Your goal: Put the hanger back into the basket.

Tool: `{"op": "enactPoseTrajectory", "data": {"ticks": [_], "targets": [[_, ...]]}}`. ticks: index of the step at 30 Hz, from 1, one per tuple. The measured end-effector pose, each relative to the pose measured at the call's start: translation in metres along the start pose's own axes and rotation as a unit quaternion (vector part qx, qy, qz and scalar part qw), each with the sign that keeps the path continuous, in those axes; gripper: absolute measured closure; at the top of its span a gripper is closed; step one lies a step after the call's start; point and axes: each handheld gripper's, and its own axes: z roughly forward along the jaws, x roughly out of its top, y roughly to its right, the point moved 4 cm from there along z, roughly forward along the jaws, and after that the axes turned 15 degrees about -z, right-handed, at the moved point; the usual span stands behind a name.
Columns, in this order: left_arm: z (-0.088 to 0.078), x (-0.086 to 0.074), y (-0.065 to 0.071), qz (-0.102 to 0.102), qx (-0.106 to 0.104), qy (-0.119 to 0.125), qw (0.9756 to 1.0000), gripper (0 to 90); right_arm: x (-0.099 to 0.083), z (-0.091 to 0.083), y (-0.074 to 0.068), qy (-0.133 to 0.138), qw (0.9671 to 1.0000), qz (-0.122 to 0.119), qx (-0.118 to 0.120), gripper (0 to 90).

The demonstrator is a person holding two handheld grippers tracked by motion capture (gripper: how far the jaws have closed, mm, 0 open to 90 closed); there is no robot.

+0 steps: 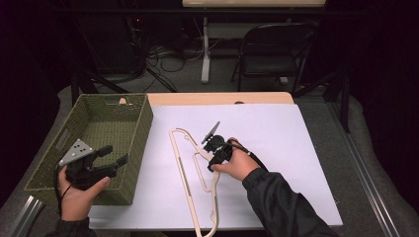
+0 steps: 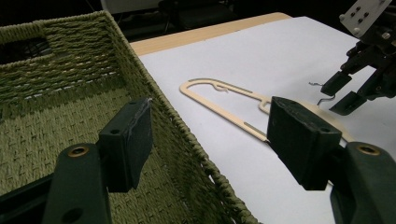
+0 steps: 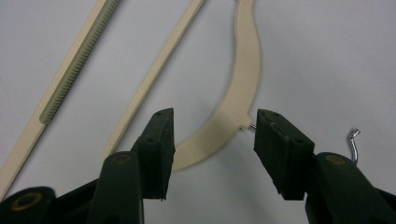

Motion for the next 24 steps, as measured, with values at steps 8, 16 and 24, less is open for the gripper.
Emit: {"op": "enactPoseTrajectory", "data": {"ticks": [8,16,24], "targets": [[0.000,0.000,0.000,0.000,0.000,0.000,1.0000,31.4,0.004,0.005,-0.006,0.004,1.0000,-0.004,-0.001,46.5],[0.000,0.000,0.001,-0.001,-0.001,0.001,1.0000,31.4,0.010,0.014,-0.013,0.012,0.9998,-0.012,0.005,46.6],[0.000,0.000,0.000,0.000,-0.001,0.000,1.0000,31.6,0.017,0.023,-0.021,-0.002,0.9996,-0.021,0.018,47.4]]}}
